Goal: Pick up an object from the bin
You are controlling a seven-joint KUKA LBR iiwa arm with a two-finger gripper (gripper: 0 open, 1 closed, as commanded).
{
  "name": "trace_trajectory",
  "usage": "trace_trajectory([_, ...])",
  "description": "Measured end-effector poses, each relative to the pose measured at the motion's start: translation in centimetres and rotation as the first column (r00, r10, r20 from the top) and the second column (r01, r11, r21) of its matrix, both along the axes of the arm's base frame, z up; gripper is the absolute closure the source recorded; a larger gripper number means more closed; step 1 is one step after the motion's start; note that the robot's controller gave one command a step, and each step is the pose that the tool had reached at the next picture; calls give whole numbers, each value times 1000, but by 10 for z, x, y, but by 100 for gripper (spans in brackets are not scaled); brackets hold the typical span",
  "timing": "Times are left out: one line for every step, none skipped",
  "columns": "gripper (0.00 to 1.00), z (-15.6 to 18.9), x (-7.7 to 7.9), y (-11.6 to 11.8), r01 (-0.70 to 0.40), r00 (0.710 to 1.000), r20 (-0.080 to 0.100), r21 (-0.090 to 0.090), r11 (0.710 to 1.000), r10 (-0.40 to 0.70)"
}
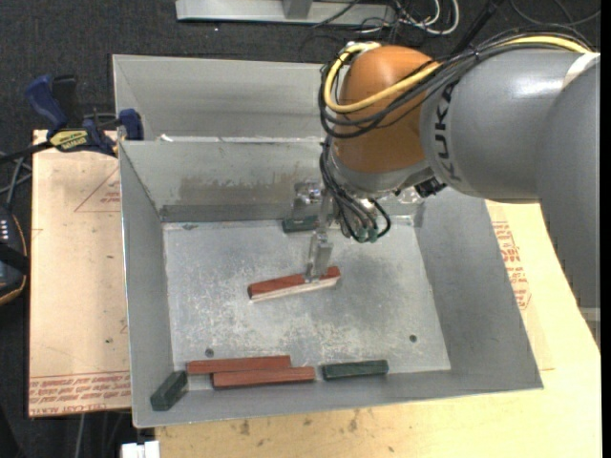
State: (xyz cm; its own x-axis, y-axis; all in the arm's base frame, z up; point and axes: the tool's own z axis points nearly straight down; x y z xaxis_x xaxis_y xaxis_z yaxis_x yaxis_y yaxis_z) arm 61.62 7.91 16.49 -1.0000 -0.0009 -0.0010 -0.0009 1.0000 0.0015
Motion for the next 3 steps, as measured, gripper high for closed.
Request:
trace_trajectory([0, -68, -19, -11, -60, 998, 4, 0, 998, 60])
trace_trajectory([0, -85, -27, -12, -104, 995, -5, -1, 995, 104])
trace_trajectory([0, -59, -25, -17, -39, 999, 3, 0, 999, 39])
